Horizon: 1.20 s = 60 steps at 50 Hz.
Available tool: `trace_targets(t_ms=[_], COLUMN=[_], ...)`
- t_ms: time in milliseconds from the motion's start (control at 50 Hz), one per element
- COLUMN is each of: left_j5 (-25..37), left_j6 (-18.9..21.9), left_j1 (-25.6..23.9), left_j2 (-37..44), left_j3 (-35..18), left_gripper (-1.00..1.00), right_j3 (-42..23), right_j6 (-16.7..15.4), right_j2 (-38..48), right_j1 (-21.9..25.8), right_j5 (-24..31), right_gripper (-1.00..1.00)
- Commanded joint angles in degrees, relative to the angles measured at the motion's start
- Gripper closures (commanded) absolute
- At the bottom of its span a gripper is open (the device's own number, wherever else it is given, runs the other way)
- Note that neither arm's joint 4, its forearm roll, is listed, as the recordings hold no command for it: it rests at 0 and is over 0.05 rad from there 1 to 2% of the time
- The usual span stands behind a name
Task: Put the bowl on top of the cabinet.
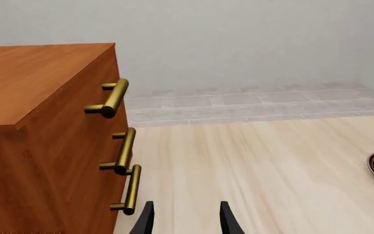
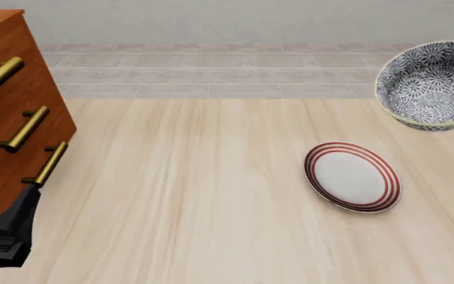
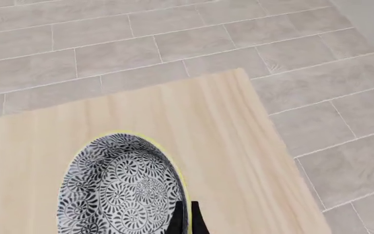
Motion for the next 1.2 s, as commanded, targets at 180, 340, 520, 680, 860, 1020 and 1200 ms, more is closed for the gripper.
trace_targets(t_ms=[180, 340, 520, 680, 860, 1020, 1200], left_j5=[1.36, 0.65, 0.04, 0.22, 0.46, 1.4, 1.85], left_j6=[-0.4, -0.67, -0.79, -1.0, -1.03, -1.28, -1.27], left_j1=[-0.16, -0.09, -0.22, -0.25, -0.43, -0.52, -0.51], left_j2=[-1.68, -1.22, -0.75, -1.09, -1.43, -2.51, -2.96], left_j3=[0.01, 0.01, 0.01, 0.01, 0.0, 0.0, 0.0], left_gripper=[-1.0, -1.0, -1.0, -1.0, -1.0, -1.0, -1.0], right_j3=[-3.69, -4.73, -5.98, -6.57, -7.24, -6.29, -4.65], right_j6=[-1.3, -1.5, -2.86, -3.46, -3.81, -5.59, -7.9], right_j2=[-0.01, 0.54, 1.35, 0.99, 0.74, -0.15, -0.46], right_j1=[10.51, 14.73, 18.27, 22.34, 26.12, 28.52, 31.05], right_j5=[1.03, 0.38, -0.4, -1.29, -2.27, -4.96, -8.52], right_gripper=[1.0, 1.0, 1.0, 1.0, 1.0, 1.0, 1.0])
